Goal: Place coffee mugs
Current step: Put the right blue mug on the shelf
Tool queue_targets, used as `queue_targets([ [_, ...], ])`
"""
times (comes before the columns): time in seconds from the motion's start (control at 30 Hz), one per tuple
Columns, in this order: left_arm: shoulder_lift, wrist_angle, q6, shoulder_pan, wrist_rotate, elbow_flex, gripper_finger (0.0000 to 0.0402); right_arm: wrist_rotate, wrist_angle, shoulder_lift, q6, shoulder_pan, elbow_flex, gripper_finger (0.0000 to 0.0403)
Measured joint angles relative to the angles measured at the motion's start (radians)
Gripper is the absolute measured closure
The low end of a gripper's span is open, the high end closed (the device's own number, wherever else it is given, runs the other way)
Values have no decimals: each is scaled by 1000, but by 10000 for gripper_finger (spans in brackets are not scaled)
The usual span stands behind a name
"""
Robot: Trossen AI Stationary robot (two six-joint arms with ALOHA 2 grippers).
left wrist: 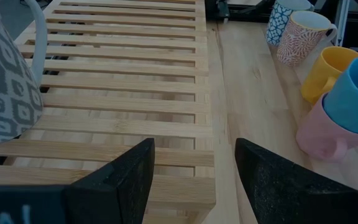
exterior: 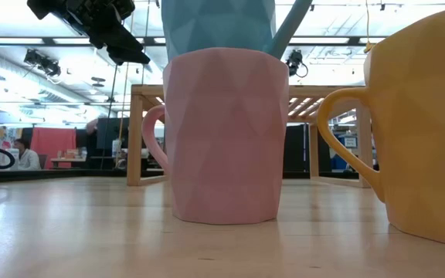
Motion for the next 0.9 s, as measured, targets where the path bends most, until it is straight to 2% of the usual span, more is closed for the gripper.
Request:
queue_targets([
  [0.9,0,0,0,0,0,0,171,26,30,138,-4,0,0,289],
])
